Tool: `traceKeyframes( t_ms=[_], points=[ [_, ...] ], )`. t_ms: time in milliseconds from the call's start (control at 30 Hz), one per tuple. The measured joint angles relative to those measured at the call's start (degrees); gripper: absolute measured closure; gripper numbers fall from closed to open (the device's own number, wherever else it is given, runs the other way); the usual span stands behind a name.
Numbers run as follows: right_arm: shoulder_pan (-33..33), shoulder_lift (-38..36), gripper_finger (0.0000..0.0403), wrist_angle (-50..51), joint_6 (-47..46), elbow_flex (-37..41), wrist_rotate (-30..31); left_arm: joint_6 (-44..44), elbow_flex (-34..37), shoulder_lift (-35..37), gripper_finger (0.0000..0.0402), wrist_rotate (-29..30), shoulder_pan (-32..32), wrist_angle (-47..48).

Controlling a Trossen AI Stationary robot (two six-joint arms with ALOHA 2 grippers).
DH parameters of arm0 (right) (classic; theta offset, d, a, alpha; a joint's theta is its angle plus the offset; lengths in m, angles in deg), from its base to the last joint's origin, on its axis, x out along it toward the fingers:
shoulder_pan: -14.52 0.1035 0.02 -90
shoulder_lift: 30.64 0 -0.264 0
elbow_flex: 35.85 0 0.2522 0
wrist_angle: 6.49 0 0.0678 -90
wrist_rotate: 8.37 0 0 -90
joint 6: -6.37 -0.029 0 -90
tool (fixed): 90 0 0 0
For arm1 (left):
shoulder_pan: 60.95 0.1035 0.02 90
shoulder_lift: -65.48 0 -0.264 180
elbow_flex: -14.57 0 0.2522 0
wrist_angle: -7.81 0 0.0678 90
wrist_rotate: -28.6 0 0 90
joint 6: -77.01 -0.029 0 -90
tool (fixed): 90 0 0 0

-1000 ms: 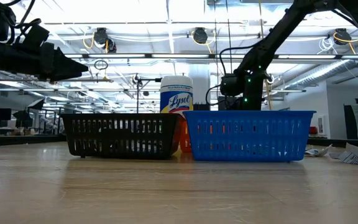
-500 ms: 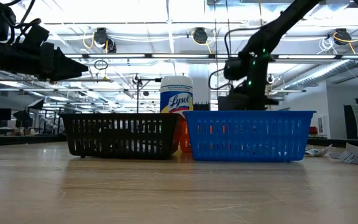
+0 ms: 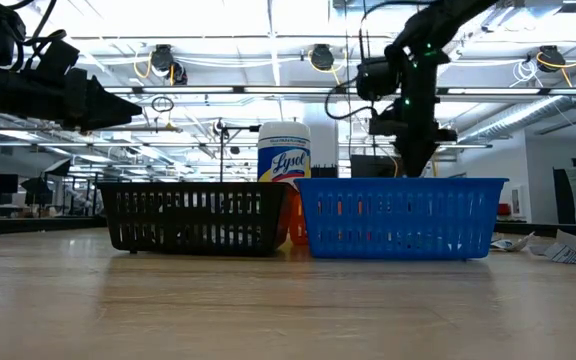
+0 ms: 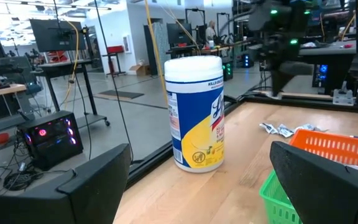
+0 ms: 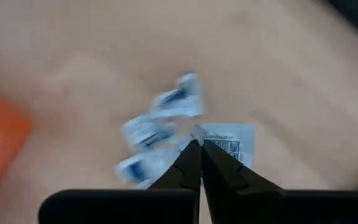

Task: Pick & Place First Aid Supplies
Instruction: Put the alcohol pad into the blue bin

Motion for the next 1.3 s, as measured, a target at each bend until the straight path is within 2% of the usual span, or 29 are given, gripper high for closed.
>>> traceKeyframes(
  t_ms=[333, 433, 733, 1000, 1300],
  points=[
    [17.95, 0.0, 0.0403, -1.13, -0.01, 0.0, -2.12, 0.01, -0.02, 0.02, 0.0009, 0.0, 0.01, 0.0],
    [23.03, 0.0, 0.0403, -2.23, -0.53, 0.0, -4.72, 0.0, 0.0, 0.01, 0.0009, 0.0, 0.01, 0.01],
    [36.45, -0.01, 0.0403, -5.28, -9.62, -1.26, -6.57, 0.01, -0.02, 0.0, 0.0009, 0.0, 0.01, 0.01],
    [43.51, 2.9, 0.0403, -5.96, -13.63, -5.43, -7.88, 0.01, -0.02, 0.01, 0.0009, 0.0, 0.0, 0.01],
    [45.7, 8.29, 0.0403, -8.47, -16.45, -6.25, -7.81, 0.0, -0.02, 0.0, 0.0009, 0.0, 0.01, -0.01]
  ],
)
